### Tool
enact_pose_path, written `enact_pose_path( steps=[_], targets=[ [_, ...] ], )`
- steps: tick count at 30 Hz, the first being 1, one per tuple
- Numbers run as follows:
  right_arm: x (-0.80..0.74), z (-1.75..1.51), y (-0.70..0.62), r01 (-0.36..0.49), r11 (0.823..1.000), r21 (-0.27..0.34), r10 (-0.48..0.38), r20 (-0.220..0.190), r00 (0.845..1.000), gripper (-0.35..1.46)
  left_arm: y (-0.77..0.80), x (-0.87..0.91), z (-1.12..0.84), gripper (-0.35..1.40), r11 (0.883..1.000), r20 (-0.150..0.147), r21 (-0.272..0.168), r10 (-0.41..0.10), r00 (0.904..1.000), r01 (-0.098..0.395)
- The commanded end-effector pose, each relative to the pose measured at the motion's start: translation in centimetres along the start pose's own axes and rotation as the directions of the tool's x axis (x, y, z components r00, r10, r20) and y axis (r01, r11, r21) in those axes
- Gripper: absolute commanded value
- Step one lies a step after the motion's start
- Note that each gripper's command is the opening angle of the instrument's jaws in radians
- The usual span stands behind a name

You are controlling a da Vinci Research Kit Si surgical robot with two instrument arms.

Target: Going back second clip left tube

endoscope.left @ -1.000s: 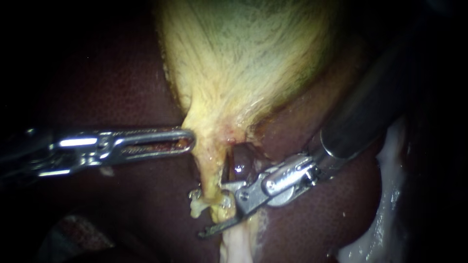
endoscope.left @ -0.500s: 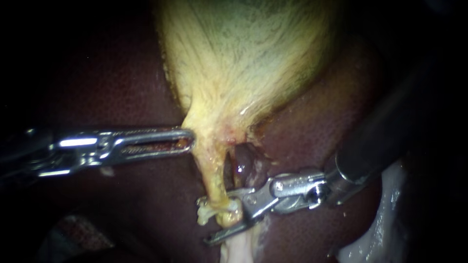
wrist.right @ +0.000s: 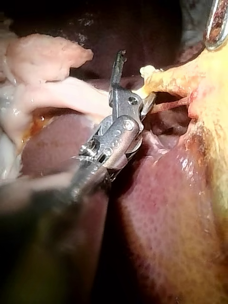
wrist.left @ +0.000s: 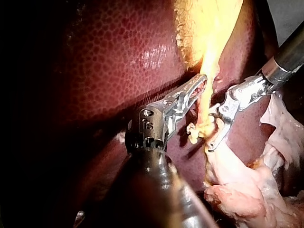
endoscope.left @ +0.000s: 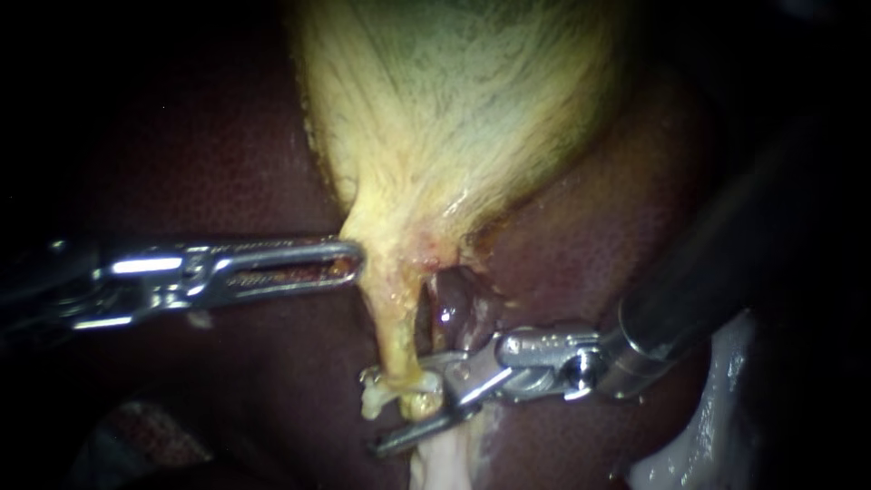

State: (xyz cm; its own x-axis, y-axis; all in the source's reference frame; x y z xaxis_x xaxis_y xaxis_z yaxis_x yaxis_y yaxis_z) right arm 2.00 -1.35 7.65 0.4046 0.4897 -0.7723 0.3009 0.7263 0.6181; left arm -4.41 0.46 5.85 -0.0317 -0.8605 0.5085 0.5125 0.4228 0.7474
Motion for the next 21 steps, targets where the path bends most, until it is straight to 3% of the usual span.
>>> enact_pose_path(
  steps=[1,10,21],
  targets=[
    [0.00,-0.01,0.01,0.025,1.000,-0.002,-0.025,0.001,1.000,0.60,0.00,0.00,0.00,-0.35,1.000,0.000,0.000,0.000,1.0000,0.000],
    [0.00,0.01,0.05,0.159,0.987,-0.003,-0.159,0.011,0.987,0.60,0.00,0.00,0.00,-0.35,1.000,0.001,-0.003,0.000,1.0000,0.000],
    [-0.03,-0.01,0.09,0.297,0.955,0.006,-0.298,0.025,0.954,0.60,-0.01,0.00,0.01,-0.35,1.000,0.002,-0.004,0.000,1.0000,0.000]
  ],
)
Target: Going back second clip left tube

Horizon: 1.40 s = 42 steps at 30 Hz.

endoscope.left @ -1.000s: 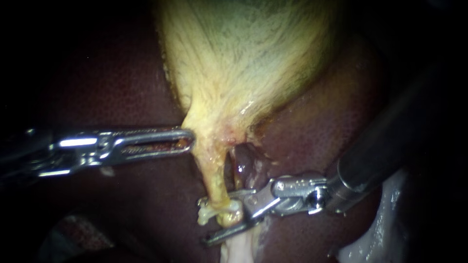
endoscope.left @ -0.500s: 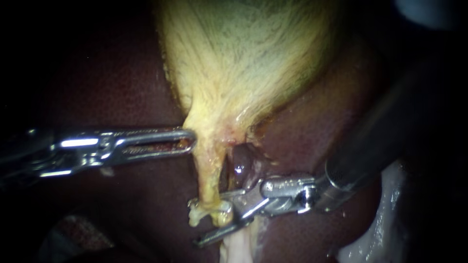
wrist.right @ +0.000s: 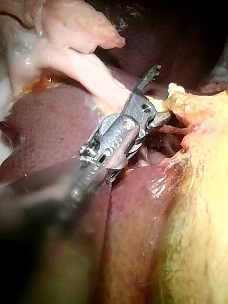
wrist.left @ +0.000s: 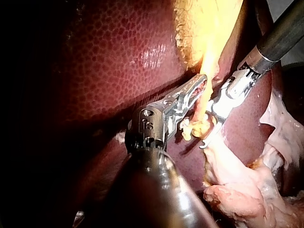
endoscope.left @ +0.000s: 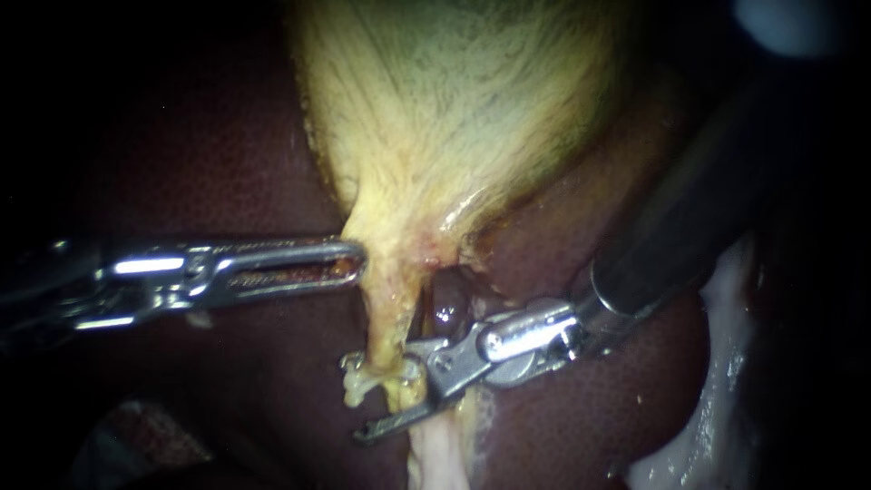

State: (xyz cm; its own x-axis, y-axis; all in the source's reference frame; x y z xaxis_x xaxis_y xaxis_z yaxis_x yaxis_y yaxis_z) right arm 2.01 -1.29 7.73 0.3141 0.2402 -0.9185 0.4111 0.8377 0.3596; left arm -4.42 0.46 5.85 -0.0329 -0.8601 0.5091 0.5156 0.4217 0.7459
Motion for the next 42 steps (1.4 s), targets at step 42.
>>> enact_pose_path(
  steps=[42],
  targets=[
    [0.00,-0.19,0.16,0.049,0.999,-0.001,-0.049,0.016,0.999,0.60,-0.04,0.01,-0.01,-0.35,1.000,-0.003,0.006,-0.011,0.9999,0.011]
  ],
)
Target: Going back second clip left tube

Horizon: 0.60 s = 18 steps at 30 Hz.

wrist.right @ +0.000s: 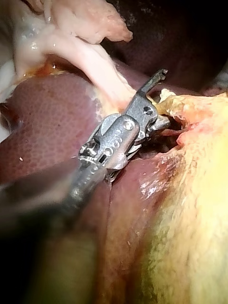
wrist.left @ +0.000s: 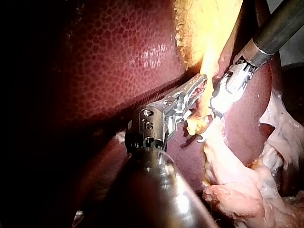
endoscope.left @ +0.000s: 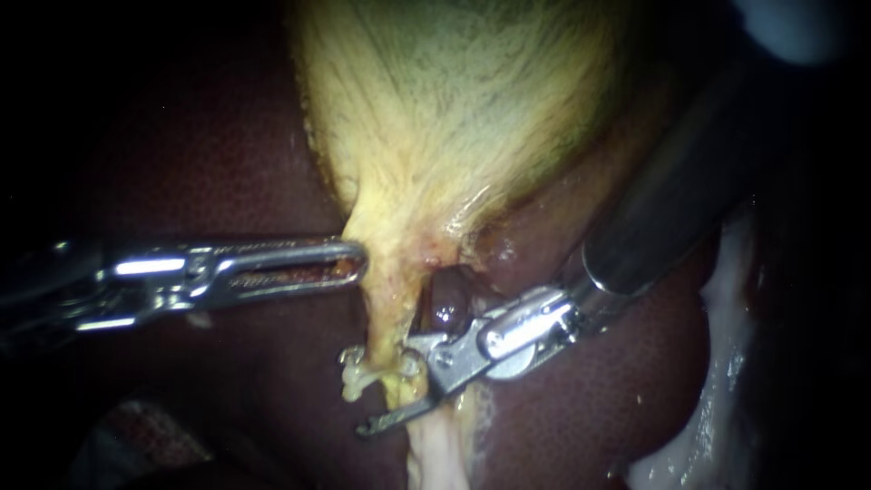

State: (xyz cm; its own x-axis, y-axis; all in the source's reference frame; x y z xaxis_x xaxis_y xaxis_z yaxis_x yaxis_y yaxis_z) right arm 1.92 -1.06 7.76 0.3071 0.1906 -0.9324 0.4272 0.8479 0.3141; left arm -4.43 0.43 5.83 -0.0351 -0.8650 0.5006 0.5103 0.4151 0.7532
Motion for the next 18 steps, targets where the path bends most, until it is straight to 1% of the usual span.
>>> enact_pose_path(
  steps=[1,9,15,18],
  targets=[
    [0.01,-0.02,0.02,-0.002,1.000,-0.006,0.002,-0.001,1.000,0.60,-0.02,-0.01,-0.01,-0.35,1.000,-0.001,0.003,-0.002,1.0000,0.002],
    [0.01,-0.03,0.02,-0.002,1.000,-0.009,0.002,0.000,1.000,0.60,-0.09,-0.01,-0.03,-0.35,1.000,-0.001,0.003,-0.002,1.0000,0.002],
    [0.02,-0.04,-0.02,-0.001,1.000,-0.006,0.001,0.000,1.000,0.60,-0.05,0.00,-0.02,-0.35,1.000,-0.002,0.004,-0.002,1.0000,0.002],
    [0.03,-0.09,-0.06,-0.001,1.000,-0.003,0.001,-0.002,1.000,0.60,-0.03,0.00,-0.03,-0.35,1.000,-0.002,0.005,-0.001,1.0000,0.001]
  ],
)
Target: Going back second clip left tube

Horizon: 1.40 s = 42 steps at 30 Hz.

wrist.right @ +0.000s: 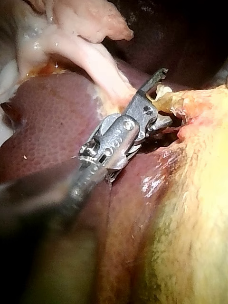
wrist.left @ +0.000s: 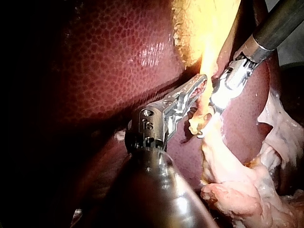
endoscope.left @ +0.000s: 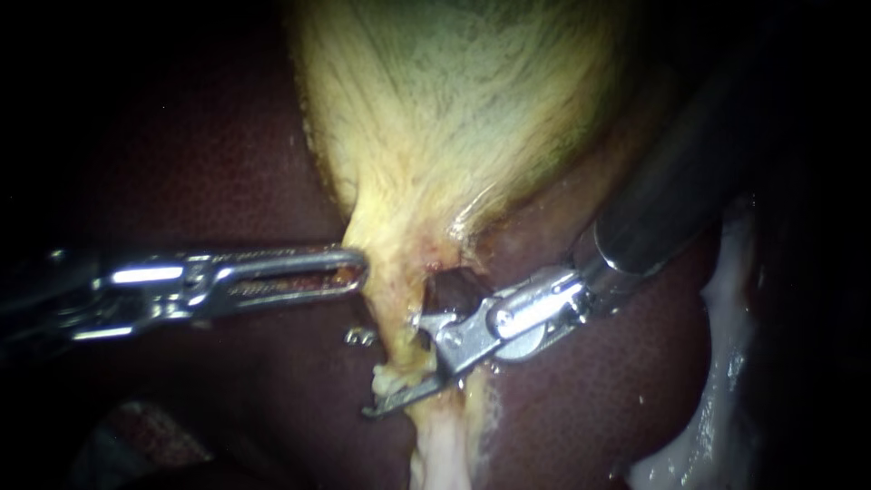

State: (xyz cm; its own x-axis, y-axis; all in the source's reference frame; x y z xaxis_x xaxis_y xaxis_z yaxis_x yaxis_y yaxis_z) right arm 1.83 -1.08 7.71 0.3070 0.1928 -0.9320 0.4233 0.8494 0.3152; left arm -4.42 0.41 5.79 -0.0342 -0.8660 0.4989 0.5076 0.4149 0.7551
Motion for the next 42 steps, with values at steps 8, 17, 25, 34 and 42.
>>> enact_pose_path(
  steps=[8,17,25,34,42],
  targets=[
    [0.03,-0.30,-0.14,0.007,1.000,-0.011,-0.007,-0.001,1.000,0.60,0.02,0.00,-0.01,-0.35,1.000,-0.001,0.003,0.000,1.0000,0.000],
    [0.10,-0.69,-0.27,-0.005,0.997,-0.082,0.006,0.004,1.000,0.60,0.03,0.01,-0.01,-0.35,1.000,-0.001,0.003,0.000,1.0000,0.000],
    [0.24,-1.18,-0.31,-0.041,0.991,-0.128,0.041,0.003,0.999,0.60,0.03,0.01,-0.01,-0.35,1.000,-0.001,0.003,0.000,1.0000,0.000],
    [0.45,-1.68,-0.38,-0.012,0.988,-0.153,0.013,0.011,1.000,0.60,0.05,0.02,0.00,-0.35,1.000,-0.001,0.003,-0.005,1.0000,0.005],
    [0.66,-1.91,-0.48,0.010,0.989,-0.150,-0.008,0.012,1.000,0.60,0.06,0.02,0.00,-0.35,1.000,0.001,0.005,-0.005,1.0000,0.005]
  ],
)
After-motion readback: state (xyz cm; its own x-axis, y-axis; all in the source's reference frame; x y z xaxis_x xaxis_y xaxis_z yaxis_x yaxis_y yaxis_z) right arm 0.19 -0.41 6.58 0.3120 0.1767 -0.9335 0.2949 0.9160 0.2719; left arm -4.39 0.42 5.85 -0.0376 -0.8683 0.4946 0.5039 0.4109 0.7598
